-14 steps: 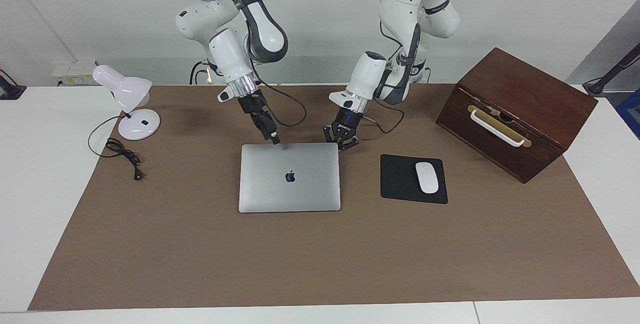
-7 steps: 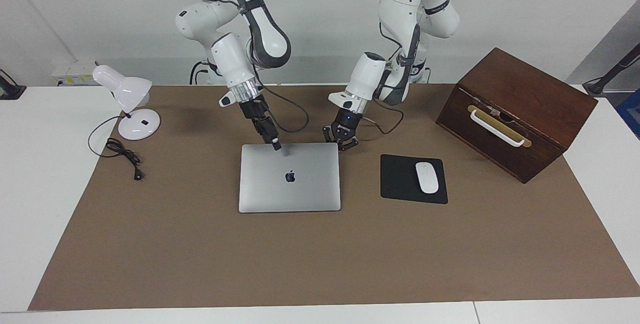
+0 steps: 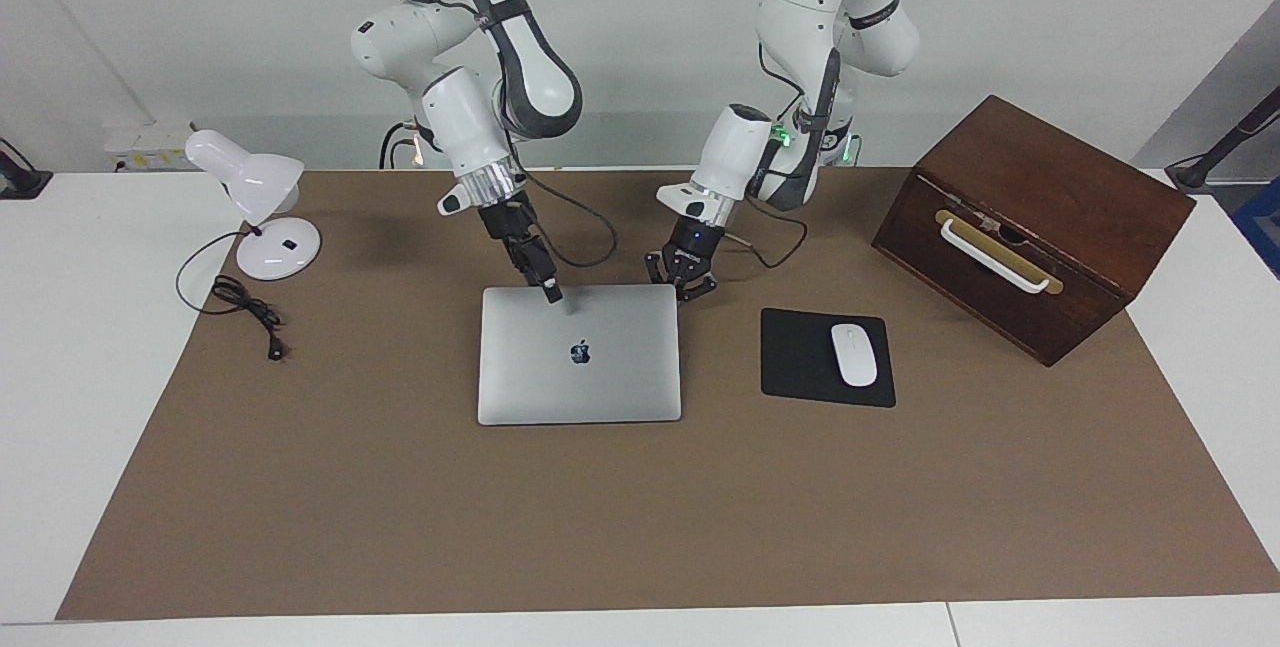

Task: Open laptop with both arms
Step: 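Lift the lid edge with the right gripper while the left gripper holds the base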

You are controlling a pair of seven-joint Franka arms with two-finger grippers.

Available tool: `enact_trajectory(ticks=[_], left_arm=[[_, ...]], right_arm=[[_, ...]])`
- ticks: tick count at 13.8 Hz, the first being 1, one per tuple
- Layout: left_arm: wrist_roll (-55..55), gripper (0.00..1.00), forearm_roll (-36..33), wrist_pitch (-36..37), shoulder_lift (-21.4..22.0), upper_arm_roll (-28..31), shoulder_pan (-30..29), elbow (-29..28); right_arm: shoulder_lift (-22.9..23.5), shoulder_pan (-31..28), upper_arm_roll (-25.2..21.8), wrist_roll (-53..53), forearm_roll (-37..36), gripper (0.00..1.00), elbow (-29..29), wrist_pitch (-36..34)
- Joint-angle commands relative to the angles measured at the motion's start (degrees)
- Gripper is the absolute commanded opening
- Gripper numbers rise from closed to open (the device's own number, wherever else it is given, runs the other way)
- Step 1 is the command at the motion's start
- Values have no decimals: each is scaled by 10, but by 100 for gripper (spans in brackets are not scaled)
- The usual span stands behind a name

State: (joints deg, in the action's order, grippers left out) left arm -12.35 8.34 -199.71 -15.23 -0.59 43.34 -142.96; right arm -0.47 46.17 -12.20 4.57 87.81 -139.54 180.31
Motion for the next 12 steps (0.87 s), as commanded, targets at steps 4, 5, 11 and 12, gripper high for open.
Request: enact_trajectory(ticks=[4, 5, 11, 12], left_arm=[[4, 0, 4, -11, -21, 9, 18, 8], [4, 0, 4, -11, -21, 9, 18, 8], [4, 0, 4, -11, -27, 9, 18, 9], [4, 0, 4, -11, -27, 9, 18, 9]], right_arm=[[25, -28, 1, -41, 22, 100, 47, -20], [26, -29, 2, -41, 22, 100, 52, -20], [42, -30, 2, -50, 22, 100, 90, -28], [48, -30, 1, -49, 22, 100, 103, -28]])
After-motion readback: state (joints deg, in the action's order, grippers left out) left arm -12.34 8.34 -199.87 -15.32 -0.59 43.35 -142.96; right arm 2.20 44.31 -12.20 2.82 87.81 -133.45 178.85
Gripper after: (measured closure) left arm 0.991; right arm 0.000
